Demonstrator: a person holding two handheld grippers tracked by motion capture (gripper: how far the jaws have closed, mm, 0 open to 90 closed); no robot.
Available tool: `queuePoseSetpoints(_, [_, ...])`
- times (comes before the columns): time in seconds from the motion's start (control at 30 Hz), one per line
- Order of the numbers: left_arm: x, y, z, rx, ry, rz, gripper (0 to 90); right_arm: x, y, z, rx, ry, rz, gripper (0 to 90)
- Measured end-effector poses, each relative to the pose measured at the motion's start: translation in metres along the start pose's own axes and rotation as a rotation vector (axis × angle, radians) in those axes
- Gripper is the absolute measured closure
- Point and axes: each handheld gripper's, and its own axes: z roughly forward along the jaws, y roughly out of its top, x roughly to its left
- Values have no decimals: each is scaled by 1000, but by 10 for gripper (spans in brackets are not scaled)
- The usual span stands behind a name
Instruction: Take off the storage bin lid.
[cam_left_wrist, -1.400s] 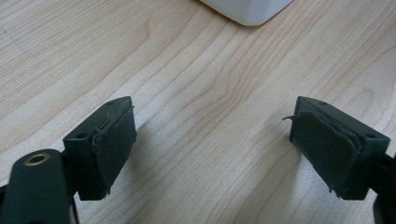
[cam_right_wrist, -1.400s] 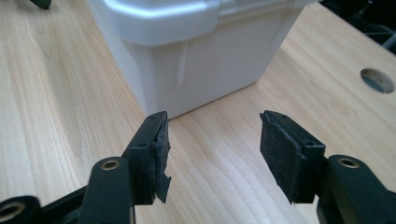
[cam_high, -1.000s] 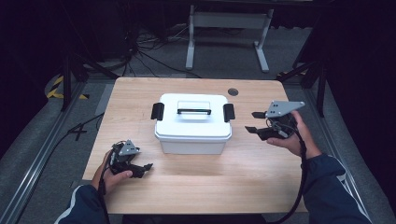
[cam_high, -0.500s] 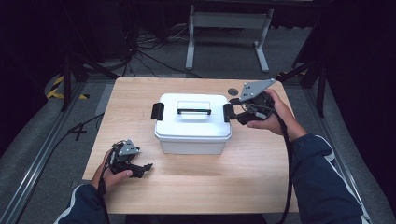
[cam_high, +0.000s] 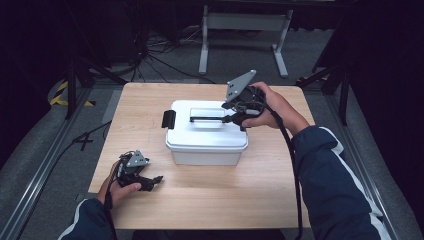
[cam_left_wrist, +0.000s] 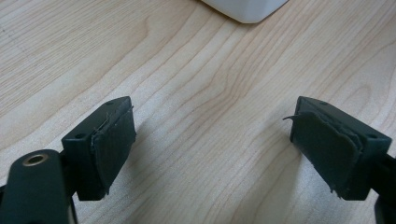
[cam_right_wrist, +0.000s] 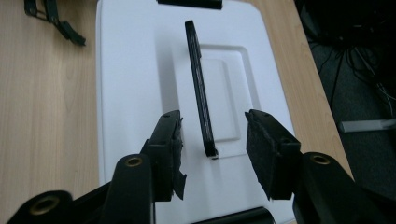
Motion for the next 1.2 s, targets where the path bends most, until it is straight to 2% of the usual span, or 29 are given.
queuePoseSetpoints(0.07, [0, 0, 0, 1, 0, 1, 146, -2, 5, 4, 32, 22, -17, 562])
queuePoseSetpoints(0.17, [0, 0, 0, 1, -1, 1, 146, -5, 9, 8, 48, 37, -16, 577])
queuePoseSetpoints(0.23, [0, 0, -1, 5, -2, 4, 146, -7, 13, 13, 66, 54, -33, 612])
queuePoseSetpoints(0.27, [0, -1, -1, 1, -2, 3, 147, -9, 16, 19, 111, 48, -34, 650])
queuePoseSetpoints(0.3, [-1, -1, -1, 2, -3, -1, 147, -9, 16, 19, 111, 48, -34, 650])
queuePoseSetpoints(0.4, [-1, -2, -1, -4, 2, 5, 146, -11, 20, 29, 167, 63, -51, 661])
queuePoseSetpoints(0.53, [-1, -2, -1, -2, 0, 11, 147, -14, 22, 41, 235, 84, -85, 741])
queuePoseSetpoints(0.6, [-1, -2, -2, -2, 0, 11, 146, -15, 21, 47, 282, 80, -99, 779])
queuePoseSetpoints(0.73, [-1, -2, -2, -2, 0, 11, 146, -14, 23, 52, 309, 80, -118, 836])
queuePoseSetpoints(0.93, [-1, -2, -2, -2, 0, 11, 147, -11, 28, 54, 324, 82, -142, 842])
queuePoseSetpoints(1.2, [-1, -2, -1, -2, 0, 11, 146, -10, 34, 46, 304, 65, -152, 845])
